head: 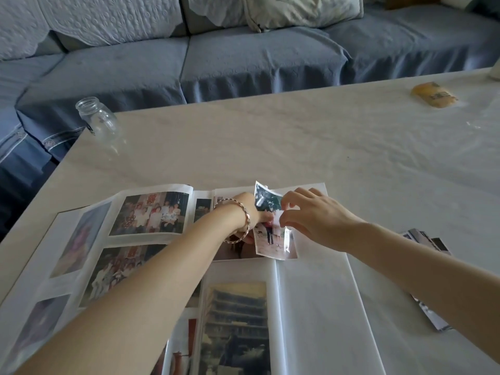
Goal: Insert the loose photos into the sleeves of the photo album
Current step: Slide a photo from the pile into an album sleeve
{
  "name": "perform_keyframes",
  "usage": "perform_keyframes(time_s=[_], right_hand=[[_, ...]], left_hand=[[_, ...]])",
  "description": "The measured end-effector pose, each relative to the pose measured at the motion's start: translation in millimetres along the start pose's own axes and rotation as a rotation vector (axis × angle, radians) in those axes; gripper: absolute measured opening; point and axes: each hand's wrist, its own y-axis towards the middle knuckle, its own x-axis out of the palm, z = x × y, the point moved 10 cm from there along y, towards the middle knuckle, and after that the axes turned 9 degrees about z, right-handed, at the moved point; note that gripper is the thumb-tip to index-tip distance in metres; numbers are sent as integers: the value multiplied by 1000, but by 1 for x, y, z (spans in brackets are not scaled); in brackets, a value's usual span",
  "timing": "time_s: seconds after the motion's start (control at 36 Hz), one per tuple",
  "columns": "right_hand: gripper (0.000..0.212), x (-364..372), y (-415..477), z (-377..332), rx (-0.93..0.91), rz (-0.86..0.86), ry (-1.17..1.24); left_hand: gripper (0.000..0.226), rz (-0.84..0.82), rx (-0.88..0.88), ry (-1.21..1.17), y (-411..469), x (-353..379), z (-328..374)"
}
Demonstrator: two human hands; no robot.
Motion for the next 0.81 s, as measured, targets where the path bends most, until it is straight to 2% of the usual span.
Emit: perform_keyframes(time_s=[0.14, 0.22, 0.28, 0.36, 0.42, 0.47, 0.58, 0.67, 0.75, 0.81], right_hand=[[24, 2, -2, 2, 30, 1, 5], [25, 3, -9, 6, 112, -3, 32], [28, -2, -19, 19, 288, 41, 47], [40, -9, -55, 46, 716, 78, 131], [46, -8, -83, 54, 946, 75, 187], [48, -3, -105, 52, 1074, 52, 219], [47, 6, -124, 36, 1117, 70, 278], [47, 7, -127, 30, 1121, 103, 286], [46, 6, -127, 30, 1111, 126, 283], [46, 6, -126, 30, 1104, 126, 284]], left_hand=[[44, 152, 103, 169, 0, -1, 15], [38, 289, 130, 171, -9, -8, 15], [29, 352, 149, 158, -14, -15, 12], [31, 400, 148, 168, -13, -26, 3], [20, 386, 125, 74, -10, -28, -3], [12, 382, 100, -42, -10, -28, -5], [11, 388, 64, -181, -10, -23, -1], [20, 424, 78, -166, -9, -20, 8], [8, 446, 85, -150, -9, -21, 16], [13, 475, 69, -152, -7, -24, 16]])
